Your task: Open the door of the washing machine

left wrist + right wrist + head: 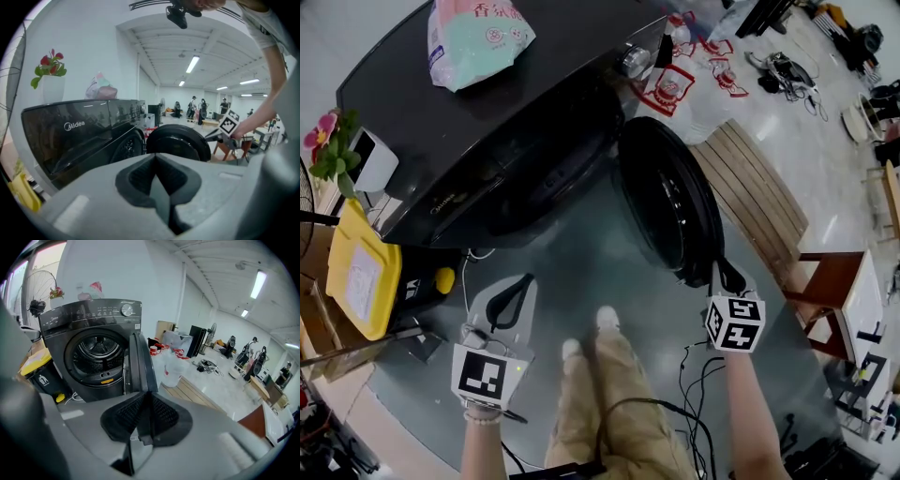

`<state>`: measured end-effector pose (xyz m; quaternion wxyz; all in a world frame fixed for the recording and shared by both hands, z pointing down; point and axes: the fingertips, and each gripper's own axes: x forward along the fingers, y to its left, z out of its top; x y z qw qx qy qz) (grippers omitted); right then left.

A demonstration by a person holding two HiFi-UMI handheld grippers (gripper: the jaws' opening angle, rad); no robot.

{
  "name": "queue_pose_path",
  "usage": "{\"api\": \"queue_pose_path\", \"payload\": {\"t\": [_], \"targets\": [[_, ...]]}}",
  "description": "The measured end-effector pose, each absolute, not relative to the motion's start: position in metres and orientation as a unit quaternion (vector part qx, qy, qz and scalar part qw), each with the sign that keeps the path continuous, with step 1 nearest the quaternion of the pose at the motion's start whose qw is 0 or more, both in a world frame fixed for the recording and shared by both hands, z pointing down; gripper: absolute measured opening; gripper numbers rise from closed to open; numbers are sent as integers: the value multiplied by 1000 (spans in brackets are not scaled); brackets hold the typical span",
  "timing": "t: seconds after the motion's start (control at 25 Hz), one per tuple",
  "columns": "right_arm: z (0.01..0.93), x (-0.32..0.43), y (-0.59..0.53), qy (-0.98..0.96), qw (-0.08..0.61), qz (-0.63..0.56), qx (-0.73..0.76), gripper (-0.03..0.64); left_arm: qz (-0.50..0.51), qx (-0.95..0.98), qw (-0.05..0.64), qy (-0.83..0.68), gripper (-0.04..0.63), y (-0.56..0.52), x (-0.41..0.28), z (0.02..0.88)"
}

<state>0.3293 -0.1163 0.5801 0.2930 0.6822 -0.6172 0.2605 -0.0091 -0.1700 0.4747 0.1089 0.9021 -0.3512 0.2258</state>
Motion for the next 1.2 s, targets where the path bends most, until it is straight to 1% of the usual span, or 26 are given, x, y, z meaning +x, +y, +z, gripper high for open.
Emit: {"api": "queue_pose_path", "payload": {"t": [0.08, 0.2, 0.44, 0.64, 0.76, 0.96, 1.2], "targets": [[580, 341, -119, -613, 296, 253, 688, 35, 226, 902, 107, -352, -6, -171, -9, 474], [581, 356, -122, -602, 302, 242, 698, 4, 228, 902, 103, -352, -6, -170, -9, 474], [580, 381, -130, -587, 307, 221, 716, 3, 224, 901, 106, -357, -6, -169, -11, 468], [565, 379, -139, -590, 324, 191, 714, 4, 224, 901, 96, -359, -6, -166, -19, 451], [540, 347, -146, -624, 317, 177, 692, 3, 221, 903, 103, -354, -6, -155, -24, 434], [481, 268, -153, -701, 267, 170, 639, 3, 214, 901, 107, -363, -6, -143, -40, 394], [412, 197, -145, -761, 225, 164, 585, 3, 196, 896, 85, -389, -6, -135, -67, 340]]}}
